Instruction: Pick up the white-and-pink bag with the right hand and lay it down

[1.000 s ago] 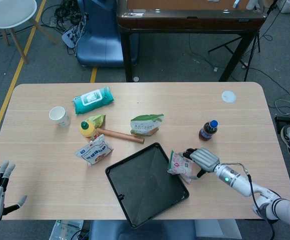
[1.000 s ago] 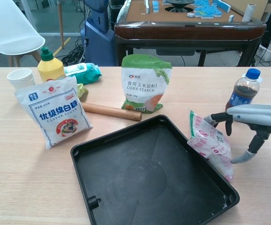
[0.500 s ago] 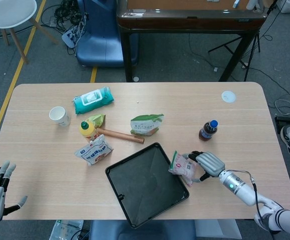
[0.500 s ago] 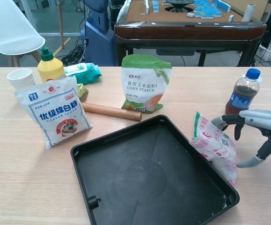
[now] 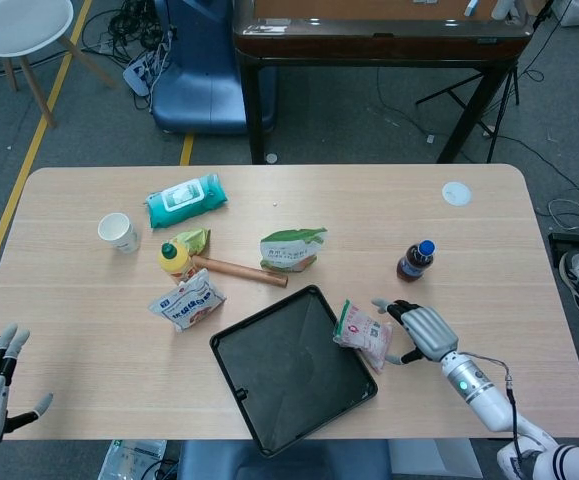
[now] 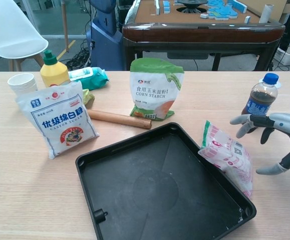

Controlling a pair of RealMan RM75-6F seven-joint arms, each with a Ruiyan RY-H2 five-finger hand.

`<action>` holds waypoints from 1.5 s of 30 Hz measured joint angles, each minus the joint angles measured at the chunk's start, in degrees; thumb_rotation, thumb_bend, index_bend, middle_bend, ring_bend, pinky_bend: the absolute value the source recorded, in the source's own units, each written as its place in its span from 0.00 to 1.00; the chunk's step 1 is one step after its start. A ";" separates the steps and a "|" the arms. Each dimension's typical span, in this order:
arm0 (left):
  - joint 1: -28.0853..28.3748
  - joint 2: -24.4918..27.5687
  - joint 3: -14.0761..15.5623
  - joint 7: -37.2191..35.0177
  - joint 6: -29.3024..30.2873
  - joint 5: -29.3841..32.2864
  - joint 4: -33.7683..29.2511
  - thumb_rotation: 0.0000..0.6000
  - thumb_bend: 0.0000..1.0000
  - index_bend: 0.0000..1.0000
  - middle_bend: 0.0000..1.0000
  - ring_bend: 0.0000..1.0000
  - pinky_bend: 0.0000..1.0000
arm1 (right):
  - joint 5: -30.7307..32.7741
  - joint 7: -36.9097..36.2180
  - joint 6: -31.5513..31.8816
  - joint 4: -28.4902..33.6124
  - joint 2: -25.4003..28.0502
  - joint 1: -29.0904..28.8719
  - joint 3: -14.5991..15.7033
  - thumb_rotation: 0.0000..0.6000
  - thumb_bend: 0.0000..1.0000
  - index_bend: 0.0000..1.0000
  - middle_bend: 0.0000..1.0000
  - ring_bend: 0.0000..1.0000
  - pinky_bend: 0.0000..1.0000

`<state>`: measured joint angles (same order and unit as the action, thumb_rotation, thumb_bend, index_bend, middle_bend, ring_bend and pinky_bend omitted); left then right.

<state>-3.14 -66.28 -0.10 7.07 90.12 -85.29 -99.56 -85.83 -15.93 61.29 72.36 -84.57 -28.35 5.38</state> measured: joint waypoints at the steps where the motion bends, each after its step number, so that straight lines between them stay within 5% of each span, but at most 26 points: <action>1: -0.04 0.02 0.01 -0.15 0.02 0.03 0.10 1.00 0.18 0.08 0.01 0.00 0.06 | 0.62 1.02 -0.09 0.89 0.19 0.35 -0.19 1.00 0.00 0.09 0.25 0.19 0.32; 23: 0.02 -0.48 -0.08 -3.24 -0.49 0.19 2.39 1.00 0.18 0.08 0.01 0.00 0.05 | 7.10 12.99 -1.60 6.25 -3.08 3.29 -4.36 1.00 0.00 0.09 0.25 0.19 0.31; 37: 0.00 -0.76 -0.04 -4.56 -0.75 0.28 3.47 1.00 0.18 0.08 0.01 0.00 0.05 | 8.10 11.89 -4.27 3.18 -6.10 3.05 -5.72 1.00 0.00 0.12 0.29 0.23 0.31; 45: 0.01 -0.88 0.01 -5.00 -0.91 0.28 3.80 1.00 0.18 0.08 0.01 0.00 0.05 | 8.06 9.37 -5.01 2.71 -6.35 2.88 -6.56 1.00 0.35 0.39 0.44 0.40 0.54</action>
<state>-3.13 -67.16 -0.10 2.07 89.21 -85.01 -95.76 -77.77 -6.56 56.29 75.07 -90.92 -25.48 -1.18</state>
